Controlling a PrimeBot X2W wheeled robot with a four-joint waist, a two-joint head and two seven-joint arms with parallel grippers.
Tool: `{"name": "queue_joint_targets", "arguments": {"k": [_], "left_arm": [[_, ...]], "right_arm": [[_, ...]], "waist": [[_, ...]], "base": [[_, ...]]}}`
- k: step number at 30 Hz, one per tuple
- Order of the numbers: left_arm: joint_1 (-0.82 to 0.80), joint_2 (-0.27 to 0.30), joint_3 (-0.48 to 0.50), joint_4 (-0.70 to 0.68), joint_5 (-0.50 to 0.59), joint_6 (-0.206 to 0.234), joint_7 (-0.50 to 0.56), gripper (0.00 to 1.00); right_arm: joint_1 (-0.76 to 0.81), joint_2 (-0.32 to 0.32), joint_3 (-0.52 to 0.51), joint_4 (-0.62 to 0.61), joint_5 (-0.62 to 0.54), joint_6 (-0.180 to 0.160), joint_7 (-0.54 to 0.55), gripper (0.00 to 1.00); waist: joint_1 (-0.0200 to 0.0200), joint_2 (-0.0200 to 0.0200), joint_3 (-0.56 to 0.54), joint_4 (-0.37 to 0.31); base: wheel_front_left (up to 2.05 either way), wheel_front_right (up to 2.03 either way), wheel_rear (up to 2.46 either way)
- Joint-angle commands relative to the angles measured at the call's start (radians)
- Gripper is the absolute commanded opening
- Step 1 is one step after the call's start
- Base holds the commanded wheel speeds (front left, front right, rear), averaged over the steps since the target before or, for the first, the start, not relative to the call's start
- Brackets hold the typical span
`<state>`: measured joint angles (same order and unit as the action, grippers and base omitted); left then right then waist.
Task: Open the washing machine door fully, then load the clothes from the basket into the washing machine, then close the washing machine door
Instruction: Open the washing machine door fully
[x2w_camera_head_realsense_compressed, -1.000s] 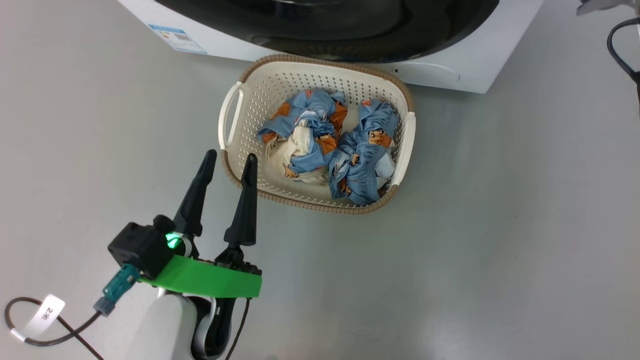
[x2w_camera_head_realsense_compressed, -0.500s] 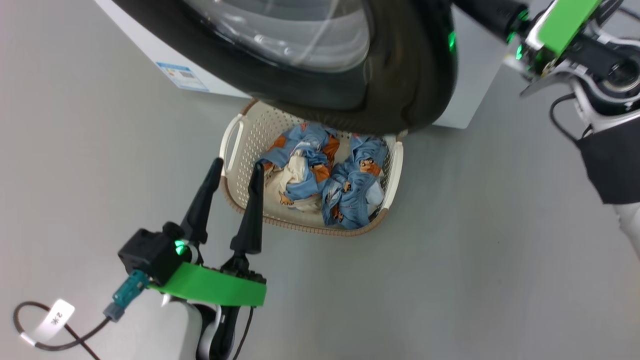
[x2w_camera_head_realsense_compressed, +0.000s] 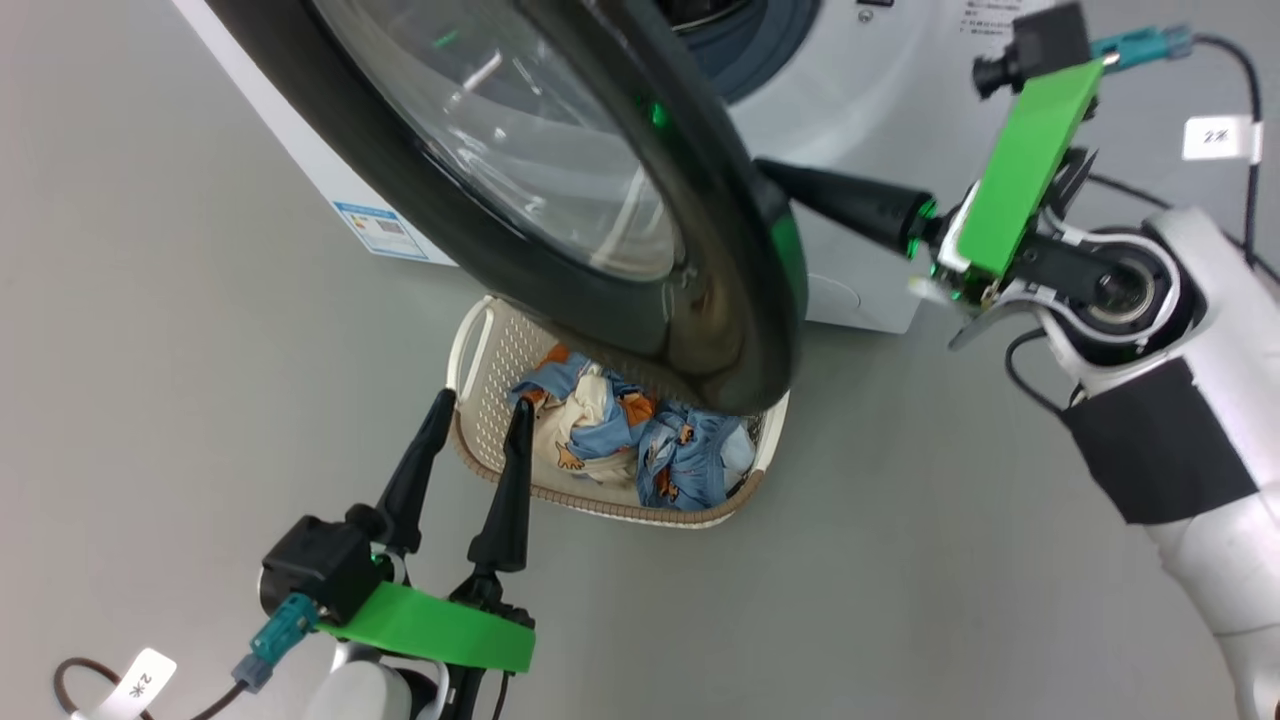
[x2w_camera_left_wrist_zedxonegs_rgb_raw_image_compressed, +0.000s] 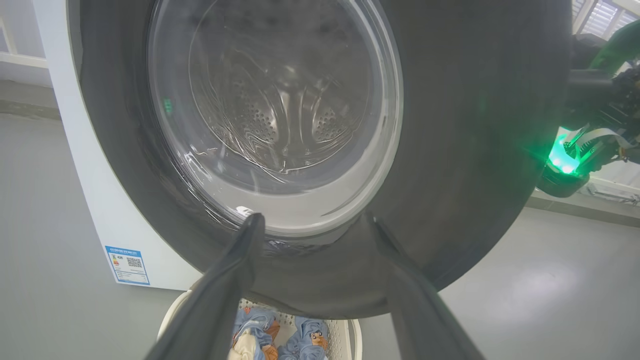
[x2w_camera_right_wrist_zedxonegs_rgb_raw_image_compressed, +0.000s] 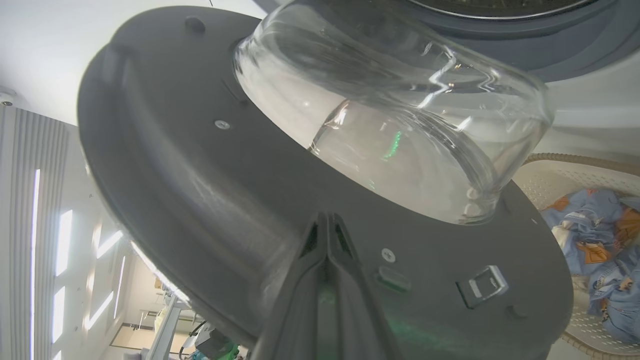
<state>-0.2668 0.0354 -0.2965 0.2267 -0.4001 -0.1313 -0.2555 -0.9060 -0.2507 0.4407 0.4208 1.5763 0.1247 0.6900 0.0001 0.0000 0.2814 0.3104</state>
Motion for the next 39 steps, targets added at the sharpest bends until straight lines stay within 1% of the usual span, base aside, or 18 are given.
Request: {"name": "queue_joint_targets", "arguments": {"k": [1, 10, 16, 28, 32, 36, 37, 39], "left_arm": [[0.007, 0.015, 0.027, -0.019, 0.006, 0.001, -0.006, 1.0], [0.043, 0.015, 0.051, -0.018, 0.022, 0.001, -0.006, 1.0], [0.083, 0.015, 0.099, -0.018, 0.036, 0.001, -0.006, 1.0], [0.115, 0.015, 0.117, -0.02, 0.054, 0.001, -0.006, 1.0], [0.116, 0.015, 0.12, -0.016, 0.054, 0.001, -0.006, 1.0], [0.12, 0.015, 0.123, -0.012, 0.056, 0.001, -0.006, 1.0], [0.121, 0.015, 0.123, -0.011, 0.057, 0.001, -0.006, 1.0], [0.122, 0.015, 0.124, -0.008, 0.062, 0.001, -0.006, 1.0]], "right_arm": [[0.029, 0.03, 0.01, -0.041, 0.019, 0.006, 0.013, 0.0], [0.112, 0.06, 0.024, -0.095, 0.023, 0.006, 0.04, 0.0], [0.166, 0.094, 0.039, -0.12, 0.018, 0.006, 0.056, 0.0], [0.208, 0.139, 0.049, -0.135, 0.008, 0.006, 0.064, 0.0], [0.216, 0.142, 0.049, -0.138, 0.001, 0.006, 0.061, 0.0], [0.231, 0.128, 0.046, -0.138, -0.023, 0.006, 0.031, 0.0], [0.236, 0.123, 0.044, -0.139, -0.027, 0.006, 0.021, 0.09], [0.247, 0.114, 0.037, -0.142, -0.031, 0.006, -0.003, 0.36]], "waist": [[0.0, 0.0, -0.022, 0.009], [0.0, 0.0, -0.07, 0.018], [0.0, 0.0, -0.103, 0.03], [0.0, 0.0, -0.125, 0.06], [0.0, 0.0, -0.132, 0.057], [0.0, 0.0, -0.143, 0.043], [0.0, 0.0, -0.146, 0.039], [0.0, 0.0, -0.154, 0.029]], "base": [[0.0, 0.0, 0.0], [0.0, 0.0, 0.0], [0.0, 0.0, 0.0], [0.0, 0.0, 0.0], [0.0, 0.0, 0.0], [0.0, 0.0, 0.0], [0.0, 0.0, 0.0], [0.0, 0.0, 0.0]]}}
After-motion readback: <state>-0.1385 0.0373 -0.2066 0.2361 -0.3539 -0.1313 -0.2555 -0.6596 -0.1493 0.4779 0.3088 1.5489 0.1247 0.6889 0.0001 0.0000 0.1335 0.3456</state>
